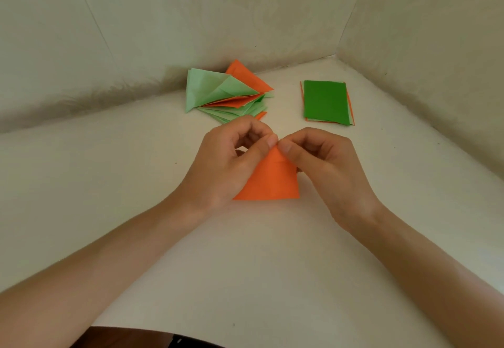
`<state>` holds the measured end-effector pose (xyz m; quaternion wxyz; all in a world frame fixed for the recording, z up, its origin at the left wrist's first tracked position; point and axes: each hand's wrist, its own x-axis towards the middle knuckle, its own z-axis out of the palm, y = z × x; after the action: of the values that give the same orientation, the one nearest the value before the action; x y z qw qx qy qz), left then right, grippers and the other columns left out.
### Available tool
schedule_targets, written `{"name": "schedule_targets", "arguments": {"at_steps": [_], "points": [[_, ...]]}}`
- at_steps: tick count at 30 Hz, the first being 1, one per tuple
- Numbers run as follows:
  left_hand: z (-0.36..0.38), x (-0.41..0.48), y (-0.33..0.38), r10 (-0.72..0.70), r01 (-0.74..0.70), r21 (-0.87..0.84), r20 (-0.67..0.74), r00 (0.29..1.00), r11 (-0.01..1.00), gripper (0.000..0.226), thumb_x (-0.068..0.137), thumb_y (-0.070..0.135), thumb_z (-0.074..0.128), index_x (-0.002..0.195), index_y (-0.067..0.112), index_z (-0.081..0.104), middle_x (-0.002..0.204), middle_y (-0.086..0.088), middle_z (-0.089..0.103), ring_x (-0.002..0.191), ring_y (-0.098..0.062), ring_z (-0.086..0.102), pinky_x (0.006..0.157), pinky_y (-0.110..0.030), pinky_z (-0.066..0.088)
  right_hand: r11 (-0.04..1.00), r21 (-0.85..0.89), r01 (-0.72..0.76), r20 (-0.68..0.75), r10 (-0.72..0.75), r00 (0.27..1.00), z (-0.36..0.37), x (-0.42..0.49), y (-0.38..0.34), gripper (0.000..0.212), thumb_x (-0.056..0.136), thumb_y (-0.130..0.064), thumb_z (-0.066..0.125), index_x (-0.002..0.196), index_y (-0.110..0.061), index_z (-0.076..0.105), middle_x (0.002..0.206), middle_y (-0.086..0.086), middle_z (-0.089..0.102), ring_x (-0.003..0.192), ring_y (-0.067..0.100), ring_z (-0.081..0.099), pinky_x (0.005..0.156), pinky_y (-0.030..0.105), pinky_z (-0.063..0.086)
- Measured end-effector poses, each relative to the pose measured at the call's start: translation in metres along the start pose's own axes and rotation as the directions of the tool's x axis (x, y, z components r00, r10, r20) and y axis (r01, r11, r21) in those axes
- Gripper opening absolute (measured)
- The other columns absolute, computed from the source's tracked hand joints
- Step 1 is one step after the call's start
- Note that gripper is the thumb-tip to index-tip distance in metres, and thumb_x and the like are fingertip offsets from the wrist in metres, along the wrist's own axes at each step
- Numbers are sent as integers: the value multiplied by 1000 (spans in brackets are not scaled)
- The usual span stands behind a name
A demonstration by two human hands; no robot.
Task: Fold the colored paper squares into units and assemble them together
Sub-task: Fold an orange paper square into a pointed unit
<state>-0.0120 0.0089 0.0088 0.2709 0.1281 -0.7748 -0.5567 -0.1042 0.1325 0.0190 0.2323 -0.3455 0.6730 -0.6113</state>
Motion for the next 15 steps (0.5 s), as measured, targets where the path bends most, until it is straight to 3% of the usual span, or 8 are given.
{"name": "schedule_targets", "arguments": {"at_steps": [3, 7, 11, 15], "points": [[-1, 1, 0, 3, -3, -10, -55, 998, 1000, 6, 84, 27, 58, 78, 27, 60, 75, 14, 61, 75, -5, 57, 70, -20, 44, 997, 77, -26, -8, 27, 1000, 0, 1, 1, 17, 88, -4, 58, 72, -9, 62, 60, -8, 61, 58, 5, 53, 58, 18, 45], [0, 0, 2, 31, -32, -22, -65, 997, 999, 7, 85, 26, 58, 78, 27, 59, 74, 17, 61, 75, -3, 57, 70, -20, 44, 999, 26, 38, -28, -37, 999, -2, 3, -1, 17, 86, -4, 62, 70, -9, 61, 58, -9, 60, 57, 5, 52, 58, 18, 44], [-2, 1, 0, 28, -33, -43, -108, 994, 999, 6, 84, 25, 58, 78, 25, 60, 71, 21, 60, 69, 5, 52, 66, -11, 39, 995, 91, -45, -12, 46, 999, -4, 2, 1, 16, 86, -4, 60, 72, -11, 65, 61, -6, 63, 58, 8, 55, 58, 23, 46], [-6, 3, 1, 2, -7, -104, -48, 999, 995, 7, 85, 19, 63, 78, 22, 62, 69, 20, 62, 67, 5, 53, 66, -9, 40, 1000, -21, -7, 5, 7, 1000, -9, 5, 2, 19, 86, 0, 60, 71, -11, 62, 59, -8, 61, 58, 6, 52, 59, 20, 45]]}}
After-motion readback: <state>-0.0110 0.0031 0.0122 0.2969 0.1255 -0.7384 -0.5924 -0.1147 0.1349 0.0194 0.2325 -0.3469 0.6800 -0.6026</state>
